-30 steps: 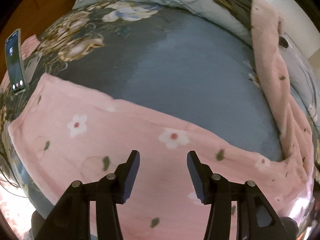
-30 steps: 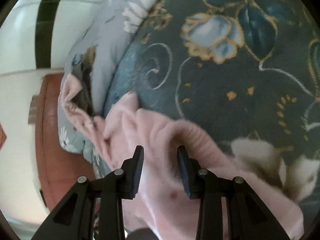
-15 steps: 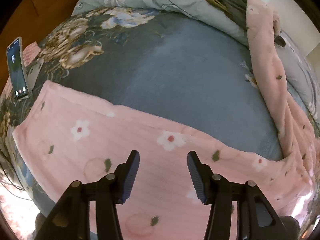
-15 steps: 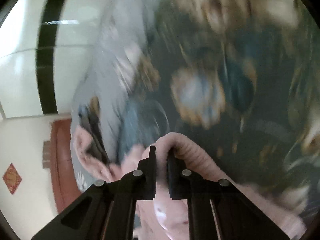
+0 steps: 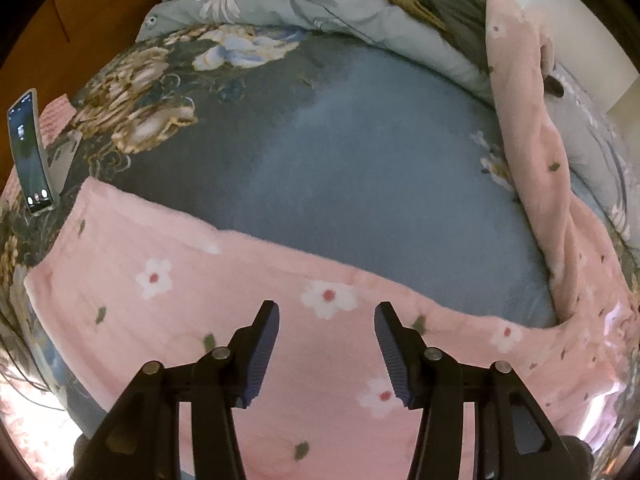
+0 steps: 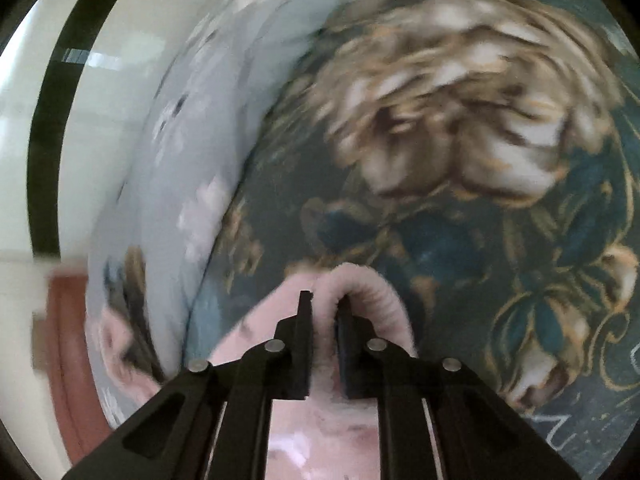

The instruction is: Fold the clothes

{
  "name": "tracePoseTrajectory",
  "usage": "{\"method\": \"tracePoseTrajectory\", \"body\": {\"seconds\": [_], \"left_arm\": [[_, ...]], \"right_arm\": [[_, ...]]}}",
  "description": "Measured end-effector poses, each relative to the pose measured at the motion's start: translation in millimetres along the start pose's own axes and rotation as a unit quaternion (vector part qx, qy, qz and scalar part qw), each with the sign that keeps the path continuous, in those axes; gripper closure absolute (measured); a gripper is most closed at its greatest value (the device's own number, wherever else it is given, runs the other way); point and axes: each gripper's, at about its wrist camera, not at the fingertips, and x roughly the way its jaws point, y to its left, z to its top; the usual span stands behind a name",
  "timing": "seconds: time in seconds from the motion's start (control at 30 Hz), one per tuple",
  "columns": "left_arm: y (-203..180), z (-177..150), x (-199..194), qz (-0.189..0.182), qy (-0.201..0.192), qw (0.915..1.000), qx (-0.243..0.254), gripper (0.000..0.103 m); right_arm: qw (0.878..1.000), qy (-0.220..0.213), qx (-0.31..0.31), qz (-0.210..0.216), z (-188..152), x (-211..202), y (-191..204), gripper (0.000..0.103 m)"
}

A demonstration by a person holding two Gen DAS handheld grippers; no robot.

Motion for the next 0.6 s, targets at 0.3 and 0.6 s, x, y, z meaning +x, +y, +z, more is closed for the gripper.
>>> {"method": "tracePoseTrajectory", "body": {"seconds": [0.3, 0.6], "left_arm": [[-36, 34, 12, -0.02, -0.004, 0.999, 0.041, 0.049], [-184, 139, -26, 0.007, -0.116, 0.965, 0.235, 0.038]], "right_arm": [[0.983, -0.073, -0.145, -0.084, -59, -43, 39, 0.05], [0.976, 0.064, -0.209, -0.017, -141, 62, 78, 0.051]]}}
